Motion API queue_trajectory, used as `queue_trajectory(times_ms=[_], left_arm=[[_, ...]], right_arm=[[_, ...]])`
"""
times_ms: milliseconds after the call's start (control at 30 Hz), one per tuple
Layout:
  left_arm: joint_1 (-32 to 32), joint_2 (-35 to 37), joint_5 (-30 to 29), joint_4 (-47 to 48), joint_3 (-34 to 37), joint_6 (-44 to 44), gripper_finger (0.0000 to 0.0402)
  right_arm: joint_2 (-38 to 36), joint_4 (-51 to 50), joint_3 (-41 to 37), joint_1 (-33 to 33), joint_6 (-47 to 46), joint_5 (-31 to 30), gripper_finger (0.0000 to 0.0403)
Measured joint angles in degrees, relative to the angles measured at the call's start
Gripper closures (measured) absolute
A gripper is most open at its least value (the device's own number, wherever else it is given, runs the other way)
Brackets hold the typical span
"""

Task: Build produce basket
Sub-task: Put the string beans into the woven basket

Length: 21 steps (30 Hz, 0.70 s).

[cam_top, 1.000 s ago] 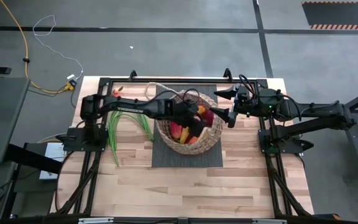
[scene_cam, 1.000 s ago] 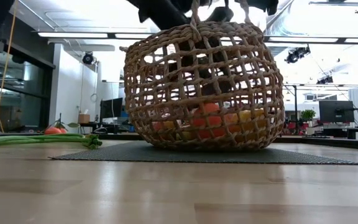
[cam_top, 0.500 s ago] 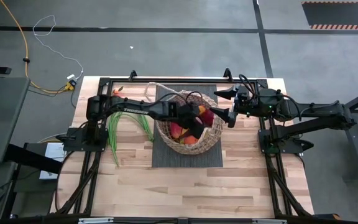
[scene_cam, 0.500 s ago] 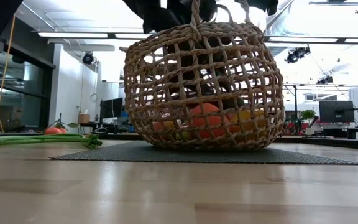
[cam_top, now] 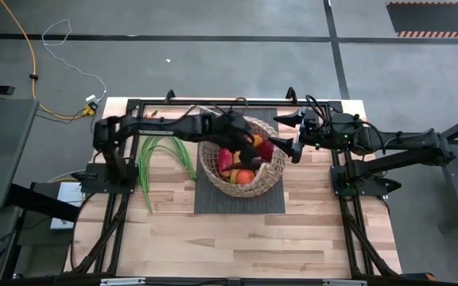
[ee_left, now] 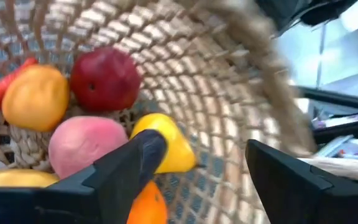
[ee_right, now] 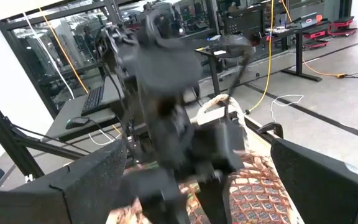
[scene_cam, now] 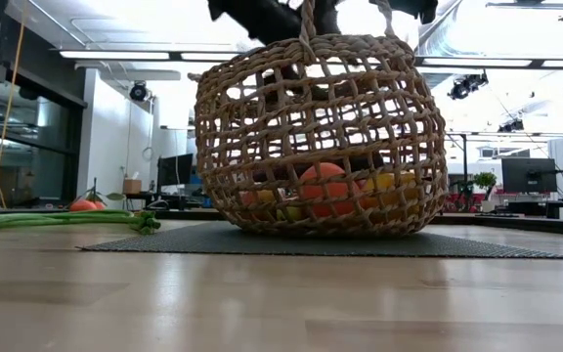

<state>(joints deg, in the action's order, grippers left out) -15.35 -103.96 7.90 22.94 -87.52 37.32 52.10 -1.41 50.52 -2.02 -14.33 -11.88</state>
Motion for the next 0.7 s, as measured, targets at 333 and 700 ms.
queue_trajectory(times_ms=[333, 700], left_arm=[[1.7, 11.5, -6.3, 10.6, 0.0, -3.7, 0.0126], [15.5, 29.8, -29.9, 35.7, 4.0, 4.9, 0.0126]], right_arm=[[0.0, 0.0, 0.0, 0.0, -0.1, 0.0, 0.0015], [0.0, 0.0, 0.0, 0.0, -0.7, 0.0, 0.0015]])
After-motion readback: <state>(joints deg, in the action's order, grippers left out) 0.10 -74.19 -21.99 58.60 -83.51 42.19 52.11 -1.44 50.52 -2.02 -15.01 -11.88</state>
